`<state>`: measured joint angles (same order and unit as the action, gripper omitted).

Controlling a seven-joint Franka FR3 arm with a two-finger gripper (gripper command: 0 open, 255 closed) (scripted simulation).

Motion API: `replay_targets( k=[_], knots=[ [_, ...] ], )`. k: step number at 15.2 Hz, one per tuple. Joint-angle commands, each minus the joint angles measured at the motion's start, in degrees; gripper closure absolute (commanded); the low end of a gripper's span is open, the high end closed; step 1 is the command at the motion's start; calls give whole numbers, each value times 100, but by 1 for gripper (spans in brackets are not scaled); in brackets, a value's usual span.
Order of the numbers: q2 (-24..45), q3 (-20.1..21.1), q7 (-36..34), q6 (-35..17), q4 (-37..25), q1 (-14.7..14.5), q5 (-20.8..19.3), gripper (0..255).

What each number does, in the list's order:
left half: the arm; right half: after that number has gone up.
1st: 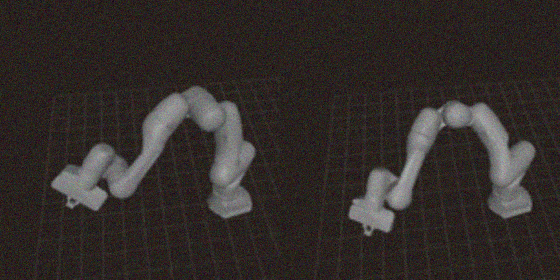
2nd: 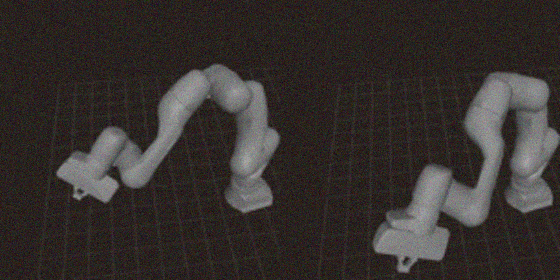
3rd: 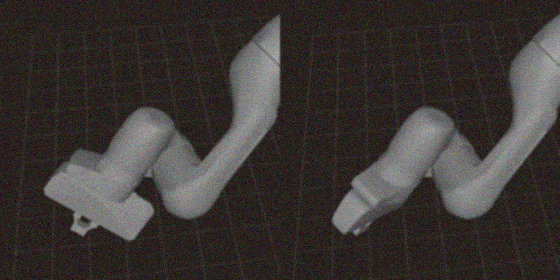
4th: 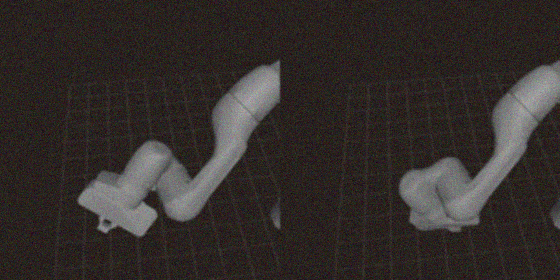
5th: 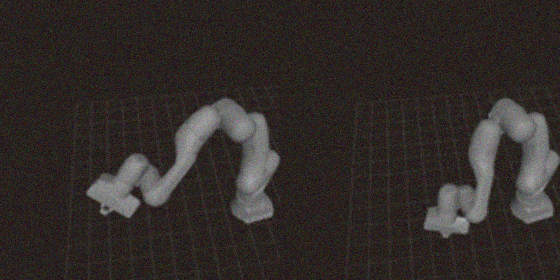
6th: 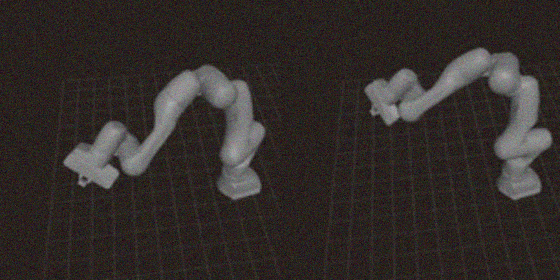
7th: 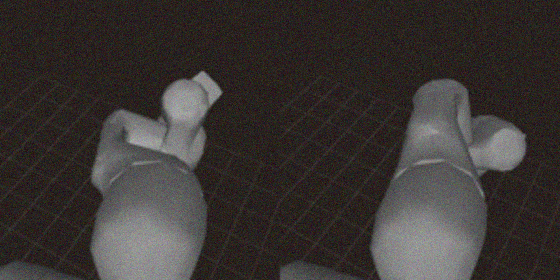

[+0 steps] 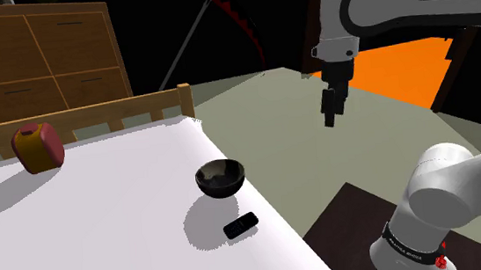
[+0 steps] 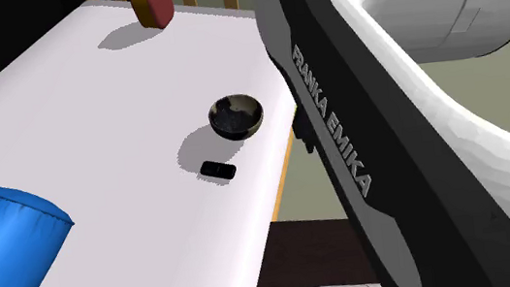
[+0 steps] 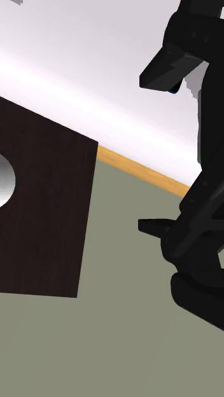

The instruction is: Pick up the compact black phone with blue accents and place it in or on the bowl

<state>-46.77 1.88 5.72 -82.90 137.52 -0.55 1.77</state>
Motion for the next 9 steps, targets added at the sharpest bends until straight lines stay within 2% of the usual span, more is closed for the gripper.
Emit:
replay_targets(
  k=[1, 9],
  knots=[
    [0, 0, 0, 0, 0, 0, 0, 0],
    [1069, 226, 931, -1526, 363, -629, 119, 0]
  ],
)
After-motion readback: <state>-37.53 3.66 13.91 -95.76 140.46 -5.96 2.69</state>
